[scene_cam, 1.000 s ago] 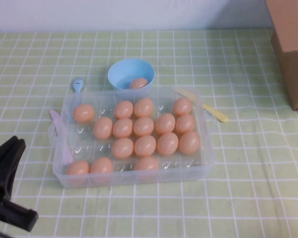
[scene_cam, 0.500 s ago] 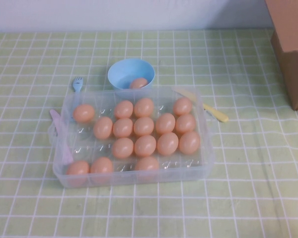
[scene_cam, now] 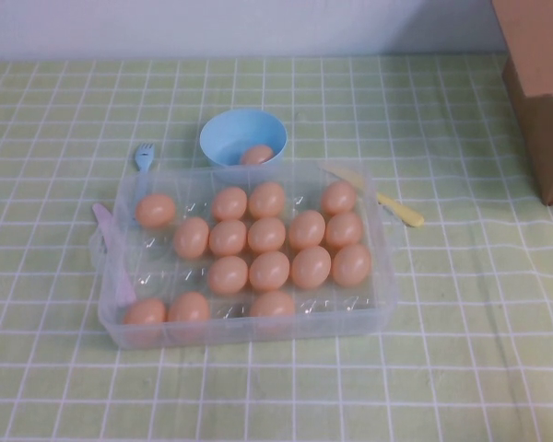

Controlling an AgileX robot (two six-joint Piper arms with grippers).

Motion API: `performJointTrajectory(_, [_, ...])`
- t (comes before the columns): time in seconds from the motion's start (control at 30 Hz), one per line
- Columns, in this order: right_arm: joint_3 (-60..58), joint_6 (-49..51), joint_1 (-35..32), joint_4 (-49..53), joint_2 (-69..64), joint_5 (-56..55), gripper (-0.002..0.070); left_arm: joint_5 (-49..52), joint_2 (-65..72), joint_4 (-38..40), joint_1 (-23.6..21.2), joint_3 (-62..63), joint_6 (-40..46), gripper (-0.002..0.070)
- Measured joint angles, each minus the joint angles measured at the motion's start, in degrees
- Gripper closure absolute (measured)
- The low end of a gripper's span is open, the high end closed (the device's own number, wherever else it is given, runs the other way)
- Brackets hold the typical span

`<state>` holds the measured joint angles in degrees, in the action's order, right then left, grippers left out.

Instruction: Take an egg out of the egg box

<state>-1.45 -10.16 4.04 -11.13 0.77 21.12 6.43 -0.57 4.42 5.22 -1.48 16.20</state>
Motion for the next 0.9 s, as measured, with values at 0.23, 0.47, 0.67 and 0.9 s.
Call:
performJointTrajectory(0.23, [0.0, 0.0, 0.0, 0.0, 0.0, 0.0, 0.0695, 12.7, 0.0, -7.4, -1.0, 0.0, -10.6, 0.0678])
performJointTrajectory(0.47, [0.0, 0.0, 0.0, 0.0, 0.0, 0.0, 0.0695, 14.8, 0.0, -8.3, -1.2, 0.0, -13.6, 0.0678])
performJointTrajectory(0.67, [0.0, 0.0, 0.0, 0.0, 0.0, 0.0, 0.0695, 14.8, 0.0, -8.5, -1.2, 0.0, -13.8, 0.0678])
performJointTrajectory(0.9, [0.0, 0.0, 0.0, 0.0, 0.0, 0.0, 0.0695, 14.9, 0.0, -8.5, -1.2, 0.0, -13.9, 0.0678])
